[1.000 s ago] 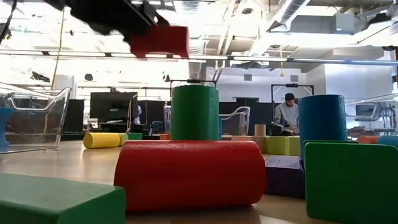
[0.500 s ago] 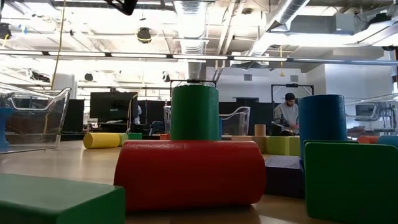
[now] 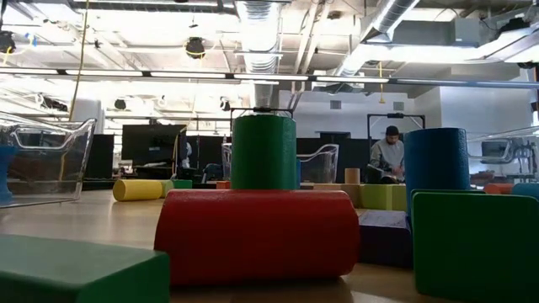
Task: Sort blocks by size
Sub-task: Put the red arc block into the left transparent bin
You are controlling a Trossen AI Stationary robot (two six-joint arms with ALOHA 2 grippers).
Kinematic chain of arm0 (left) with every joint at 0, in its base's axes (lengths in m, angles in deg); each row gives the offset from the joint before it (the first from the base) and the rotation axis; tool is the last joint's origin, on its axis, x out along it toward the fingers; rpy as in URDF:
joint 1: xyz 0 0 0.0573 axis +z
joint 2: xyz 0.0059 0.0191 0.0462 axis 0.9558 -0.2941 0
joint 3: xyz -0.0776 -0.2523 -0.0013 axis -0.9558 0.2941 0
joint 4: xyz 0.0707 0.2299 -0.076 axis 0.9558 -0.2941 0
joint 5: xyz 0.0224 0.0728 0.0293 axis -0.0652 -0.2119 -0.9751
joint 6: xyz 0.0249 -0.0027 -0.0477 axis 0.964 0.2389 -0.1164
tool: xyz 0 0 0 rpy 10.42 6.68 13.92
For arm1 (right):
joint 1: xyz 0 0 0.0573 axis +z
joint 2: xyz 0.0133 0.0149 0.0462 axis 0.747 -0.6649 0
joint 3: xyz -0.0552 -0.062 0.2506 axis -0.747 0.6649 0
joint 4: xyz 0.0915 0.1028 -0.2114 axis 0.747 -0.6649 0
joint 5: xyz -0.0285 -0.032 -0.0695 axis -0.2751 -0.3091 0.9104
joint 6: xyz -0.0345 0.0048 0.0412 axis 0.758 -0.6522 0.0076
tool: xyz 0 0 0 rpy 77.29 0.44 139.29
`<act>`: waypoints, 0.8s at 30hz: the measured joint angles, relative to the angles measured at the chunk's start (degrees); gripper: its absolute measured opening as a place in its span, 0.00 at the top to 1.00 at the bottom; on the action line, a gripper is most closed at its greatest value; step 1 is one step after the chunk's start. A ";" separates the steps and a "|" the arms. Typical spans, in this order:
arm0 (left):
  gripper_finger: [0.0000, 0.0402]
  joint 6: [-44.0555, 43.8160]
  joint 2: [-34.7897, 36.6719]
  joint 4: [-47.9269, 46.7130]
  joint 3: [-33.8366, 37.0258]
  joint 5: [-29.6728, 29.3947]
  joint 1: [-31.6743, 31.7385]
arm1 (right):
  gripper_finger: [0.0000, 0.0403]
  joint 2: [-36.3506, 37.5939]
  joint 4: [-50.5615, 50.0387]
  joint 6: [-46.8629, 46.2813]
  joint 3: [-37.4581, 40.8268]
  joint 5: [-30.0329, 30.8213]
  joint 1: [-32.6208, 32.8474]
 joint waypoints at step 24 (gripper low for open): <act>0.70 -3.46 -0.04 2.22 -0.01 2.57 2.46 | 0.44 -0.02 8.03 8.36 0.00 0.02 -0.76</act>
